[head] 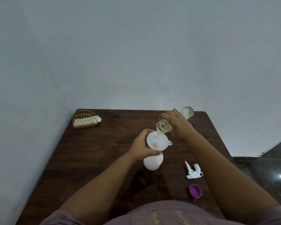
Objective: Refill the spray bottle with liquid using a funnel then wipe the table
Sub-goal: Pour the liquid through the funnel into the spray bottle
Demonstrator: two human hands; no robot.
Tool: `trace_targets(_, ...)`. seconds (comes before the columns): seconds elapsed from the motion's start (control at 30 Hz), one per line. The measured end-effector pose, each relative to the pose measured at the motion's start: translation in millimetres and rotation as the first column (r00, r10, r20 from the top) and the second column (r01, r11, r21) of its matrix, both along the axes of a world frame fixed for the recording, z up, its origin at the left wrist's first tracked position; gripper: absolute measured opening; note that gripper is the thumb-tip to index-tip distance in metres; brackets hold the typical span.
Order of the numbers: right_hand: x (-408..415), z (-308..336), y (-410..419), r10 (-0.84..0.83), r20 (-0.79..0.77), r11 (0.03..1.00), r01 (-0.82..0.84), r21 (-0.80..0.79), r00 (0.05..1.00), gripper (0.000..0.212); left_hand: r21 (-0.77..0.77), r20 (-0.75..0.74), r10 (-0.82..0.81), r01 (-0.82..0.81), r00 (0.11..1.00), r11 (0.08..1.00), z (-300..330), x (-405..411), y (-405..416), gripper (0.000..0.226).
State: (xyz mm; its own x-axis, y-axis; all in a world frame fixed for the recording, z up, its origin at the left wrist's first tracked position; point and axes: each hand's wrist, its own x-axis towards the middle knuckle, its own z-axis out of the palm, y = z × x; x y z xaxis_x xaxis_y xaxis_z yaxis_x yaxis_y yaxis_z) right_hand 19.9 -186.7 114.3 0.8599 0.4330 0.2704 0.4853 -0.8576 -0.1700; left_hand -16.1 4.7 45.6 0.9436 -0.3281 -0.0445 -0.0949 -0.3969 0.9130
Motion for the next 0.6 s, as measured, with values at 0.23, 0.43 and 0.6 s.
trace_targets(0.23,0.0,-1.6,-1.1,-0.009,-0.012,1.0,0.009,-0.008,1.0,0.045,-0.003,0.002,0.003,-0.003,1.0,1.0,-0.1,-0.4,0.1,0.08)
trace_targets(0.43,-0.8,1.0,0.4,-0.008,-0.012,1.0,0.008,-0.018,1.0,0.044,-0.002,0.006,0.003,-0.003,1.0,1.0,-0.2,0.2,0.7,0.078)
trace_targets(0.6,-1.5,1.4,1.8,-0.008,-0.007,1.0,0.008,-0.025,1.0,0.044,0.0,0.008,0.0,0.0,1.0,1.0,-0.9,0.7,0.7,0.078)
